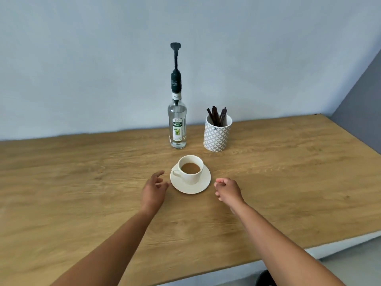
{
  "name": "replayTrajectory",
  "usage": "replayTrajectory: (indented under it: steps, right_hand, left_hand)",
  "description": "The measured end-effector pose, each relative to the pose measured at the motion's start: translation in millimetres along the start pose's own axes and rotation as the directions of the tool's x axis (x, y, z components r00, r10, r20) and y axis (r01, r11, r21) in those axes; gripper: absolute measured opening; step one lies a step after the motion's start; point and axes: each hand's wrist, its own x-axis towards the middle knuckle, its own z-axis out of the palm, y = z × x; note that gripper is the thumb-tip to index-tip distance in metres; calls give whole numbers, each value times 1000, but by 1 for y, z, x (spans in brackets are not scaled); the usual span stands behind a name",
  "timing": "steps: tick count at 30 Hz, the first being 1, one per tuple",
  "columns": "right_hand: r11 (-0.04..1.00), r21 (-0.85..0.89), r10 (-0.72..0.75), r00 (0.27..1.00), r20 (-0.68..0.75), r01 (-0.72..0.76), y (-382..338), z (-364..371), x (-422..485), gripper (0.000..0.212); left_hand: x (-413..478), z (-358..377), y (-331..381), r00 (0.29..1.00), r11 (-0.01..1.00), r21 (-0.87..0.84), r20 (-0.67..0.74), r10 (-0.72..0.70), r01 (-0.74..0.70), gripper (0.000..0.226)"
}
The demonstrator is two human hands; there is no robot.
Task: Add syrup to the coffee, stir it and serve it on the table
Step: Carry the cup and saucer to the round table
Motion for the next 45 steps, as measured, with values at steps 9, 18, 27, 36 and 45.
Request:
replayTrajectory:
  steps: [9, 18, 27, 36, 45]
  right_hand:
    - [999, -15, 47, 999, -7, -47, -13, 14, 30, 33]
    - [994, -91, 61, 997, 53, -56, -20, 17, 55, 28]
    - [973, -230, 34, 997, 74, -16, -23, 14, 73, 26]
    - [939, -344, 46, 991, 129, 1, -37, 15, 87, 37]
    - [973, -229, 29, 989, 147, 6, -32, 17, 92, 28]
  left_hand:
    - [29, 13, 12, 993, 983, -149, 78, -93, 104, 27]
    - [41, 21, 5, 980, 962, -192, 78, -183, 194, 34]
    - [34, 26, 7, 976, 974, -67, -20, -219, 217, 57]
    - [34, 32, 14, 913, 904, -154, -16, -407, 400, 21]
    - [34, 38, 17, 899, 891, -177, -60, -434, 418, 17]
